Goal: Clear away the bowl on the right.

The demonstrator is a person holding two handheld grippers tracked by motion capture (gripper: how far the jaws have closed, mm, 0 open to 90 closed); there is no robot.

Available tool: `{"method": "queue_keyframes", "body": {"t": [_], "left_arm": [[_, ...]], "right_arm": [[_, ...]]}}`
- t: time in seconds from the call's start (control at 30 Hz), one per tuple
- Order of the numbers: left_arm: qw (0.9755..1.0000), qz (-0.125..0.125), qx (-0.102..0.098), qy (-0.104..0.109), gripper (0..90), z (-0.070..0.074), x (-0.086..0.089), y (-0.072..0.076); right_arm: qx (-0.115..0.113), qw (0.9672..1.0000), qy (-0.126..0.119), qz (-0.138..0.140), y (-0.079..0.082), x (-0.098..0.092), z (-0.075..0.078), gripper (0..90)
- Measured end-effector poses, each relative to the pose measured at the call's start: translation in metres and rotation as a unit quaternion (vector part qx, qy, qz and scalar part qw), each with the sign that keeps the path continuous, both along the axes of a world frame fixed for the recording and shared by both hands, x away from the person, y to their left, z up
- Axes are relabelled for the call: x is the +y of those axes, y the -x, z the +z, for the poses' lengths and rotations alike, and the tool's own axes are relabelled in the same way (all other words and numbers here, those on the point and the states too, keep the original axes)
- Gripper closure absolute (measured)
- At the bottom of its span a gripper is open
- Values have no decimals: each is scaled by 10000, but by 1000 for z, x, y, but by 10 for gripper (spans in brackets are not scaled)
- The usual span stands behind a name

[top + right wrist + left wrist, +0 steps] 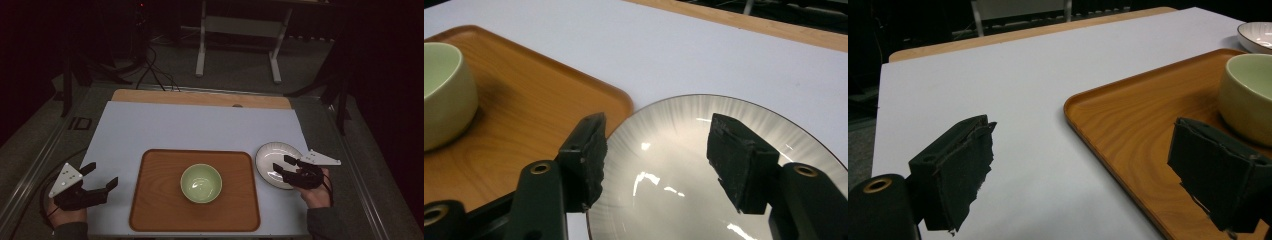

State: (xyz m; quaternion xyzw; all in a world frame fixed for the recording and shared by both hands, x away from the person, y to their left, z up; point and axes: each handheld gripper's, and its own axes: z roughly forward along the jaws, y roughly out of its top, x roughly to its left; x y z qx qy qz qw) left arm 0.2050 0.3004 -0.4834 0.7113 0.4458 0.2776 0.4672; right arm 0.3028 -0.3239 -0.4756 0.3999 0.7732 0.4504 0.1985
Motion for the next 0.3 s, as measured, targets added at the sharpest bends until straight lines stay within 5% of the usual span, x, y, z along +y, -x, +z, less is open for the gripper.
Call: {"method": "queue_keyframes", "body": {"t": [0.3], "left_arm": [[9999, 61, 81, -10, 84, -2, 1, -2]], "right_arm": [[-101, 9997, -106, -174, 5, -8, -3, 344]]}}
